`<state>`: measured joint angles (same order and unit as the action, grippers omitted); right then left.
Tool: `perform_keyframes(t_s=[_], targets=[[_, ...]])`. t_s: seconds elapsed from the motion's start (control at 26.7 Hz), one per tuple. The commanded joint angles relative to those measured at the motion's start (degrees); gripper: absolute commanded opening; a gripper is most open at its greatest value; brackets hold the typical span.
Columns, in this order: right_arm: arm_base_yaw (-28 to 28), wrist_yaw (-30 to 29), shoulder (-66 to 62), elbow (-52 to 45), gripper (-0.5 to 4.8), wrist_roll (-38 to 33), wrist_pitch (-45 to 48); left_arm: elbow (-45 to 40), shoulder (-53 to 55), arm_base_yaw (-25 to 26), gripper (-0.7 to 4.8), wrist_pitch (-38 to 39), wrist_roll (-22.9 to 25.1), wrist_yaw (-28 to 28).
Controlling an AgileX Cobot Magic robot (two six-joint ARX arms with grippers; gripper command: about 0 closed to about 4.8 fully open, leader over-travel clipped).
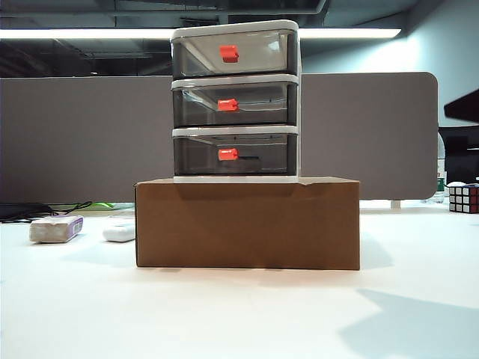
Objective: Open the third layer of the drawer on the table, pick up the transparent tape on the table and put it in, and finally close the drawer.
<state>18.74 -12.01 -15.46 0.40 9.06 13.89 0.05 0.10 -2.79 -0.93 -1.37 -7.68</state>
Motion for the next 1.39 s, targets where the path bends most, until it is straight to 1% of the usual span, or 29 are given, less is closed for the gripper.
perform_keyframes(t_s=[0.04,0.19,0.3,0.37,0.52,0.82,0.94,1.12,1.39], targets=[[-0.07,2.73,4.92,-0.35,-0.05,0.17,-5.42,0.37,0.04,0.09,-0.06,-1.18,-0.17,-0.02],[-0.11,6.51,11.93,-0.35,-0.05,0.48,-11.52,0.35,0.04,0.09,-0.06,-3.48,-0.17,2.58],[-0.74,9.11,15.56,-0.24,-0.05,1.33,-15.39,0.37,0.04,0.07,-0.06,-5.16,-0.57,2.75],[-1.2,9.29,15.3,-0.28,-0.05,1.29,-15.41,0.37,0.04,0.04,-0.06,-5.09,-1.09,2.73],[-2.23,12.83,15.43,-0.28,-0.05,1.95,-14.95,0.37,0.04,0.02,-0.06,-4.68,-1.01,2.78],[-7.87,10.32,15.45,-0.28,-0.05,1.68,-14.86,0.37,0.04,0.04,-0.05,-2.32,-0.96,2.54],[-9.14,8.83,15.45,-0.28,-0.05,1.25,-14.49,0.37,0.04,0.02,-0.05,-2.34,-0.96,2.51],[-8.96,8.85,15.45,-0.28,-0.05,-3.56,-14.16,0.37,0.04,0.02,-0.05,-2.34,-0.96,2.51],[-8.96,8.87,15.45,-0.28,-0.05,-3.48,-14.6,0.37,0.04,0.02,-0.05,-2.34,-0.96,2.51]])
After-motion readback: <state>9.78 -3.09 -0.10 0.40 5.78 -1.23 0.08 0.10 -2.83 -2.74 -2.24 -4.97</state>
